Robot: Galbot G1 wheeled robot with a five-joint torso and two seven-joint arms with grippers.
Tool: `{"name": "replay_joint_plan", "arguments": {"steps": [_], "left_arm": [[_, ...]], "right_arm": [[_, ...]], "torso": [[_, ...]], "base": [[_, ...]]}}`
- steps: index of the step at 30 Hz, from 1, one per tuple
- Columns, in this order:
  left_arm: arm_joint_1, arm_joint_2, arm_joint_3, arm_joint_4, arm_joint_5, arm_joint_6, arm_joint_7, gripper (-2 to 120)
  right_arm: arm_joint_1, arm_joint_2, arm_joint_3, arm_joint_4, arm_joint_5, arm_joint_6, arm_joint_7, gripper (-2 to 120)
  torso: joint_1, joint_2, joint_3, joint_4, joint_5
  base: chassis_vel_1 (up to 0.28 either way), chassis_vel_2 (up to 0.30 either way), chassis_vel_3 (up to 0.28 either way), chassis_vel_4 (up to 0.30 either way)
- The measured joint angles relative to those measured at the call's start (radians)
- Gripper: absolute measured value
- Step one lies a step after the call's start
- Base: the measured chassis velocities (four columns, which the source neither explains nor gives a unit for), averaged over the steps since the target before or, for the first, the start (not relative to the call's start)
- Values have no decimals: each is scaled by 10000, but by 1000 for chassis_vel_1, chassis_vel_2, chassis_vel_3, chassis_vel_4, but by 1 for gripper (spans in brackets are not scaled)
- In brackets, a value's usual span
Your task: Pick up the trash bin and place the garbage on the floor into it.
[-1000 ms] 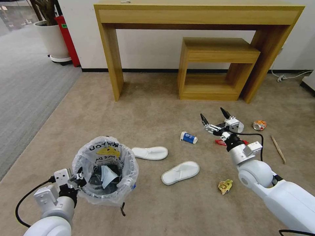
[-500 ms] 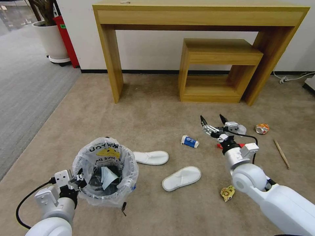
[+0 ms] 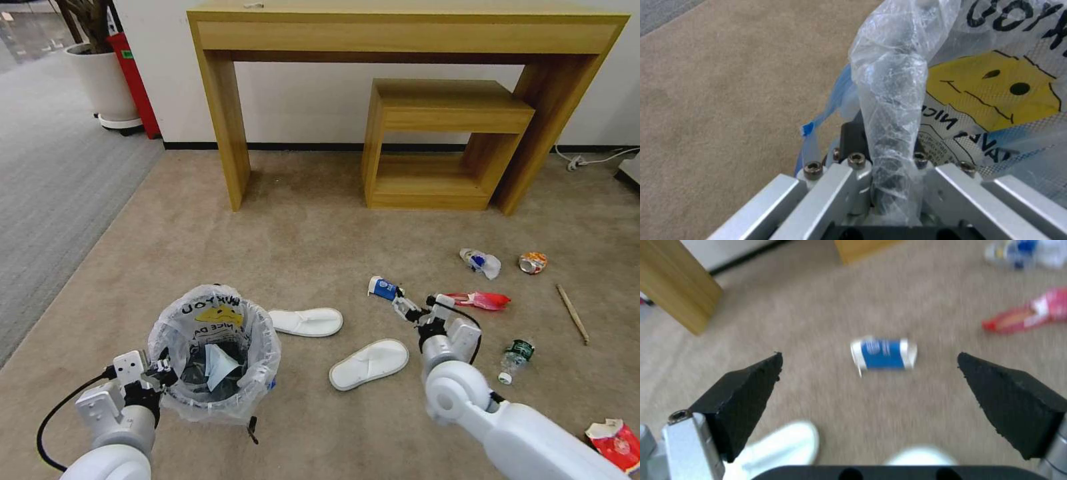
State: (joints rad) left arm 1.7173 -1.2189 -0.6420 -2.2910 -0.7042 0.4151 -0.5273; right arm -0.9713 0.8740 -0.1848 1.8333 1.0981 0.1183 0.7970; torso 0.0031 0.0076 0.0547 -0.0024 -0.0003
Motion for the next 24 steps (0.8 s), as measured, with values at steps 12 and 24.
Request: {"name": "replay_joint_plan", "arguments": {"steps": [12,24], "left_arm": [[46,-72,-7,94,46,-40,9,1],[-21,-133,12,238,51,-72,12,1]], "right_arm": [[75,1185,-802,-1820,-22,-114,658,100],[324,2260,-1383,-3545,-51,91,618,100]], "torso": [[0,0,0,-1,1],[1,0,0,-2,1]], "base": [[0,0,0,0],[0,0,0,0]]}}
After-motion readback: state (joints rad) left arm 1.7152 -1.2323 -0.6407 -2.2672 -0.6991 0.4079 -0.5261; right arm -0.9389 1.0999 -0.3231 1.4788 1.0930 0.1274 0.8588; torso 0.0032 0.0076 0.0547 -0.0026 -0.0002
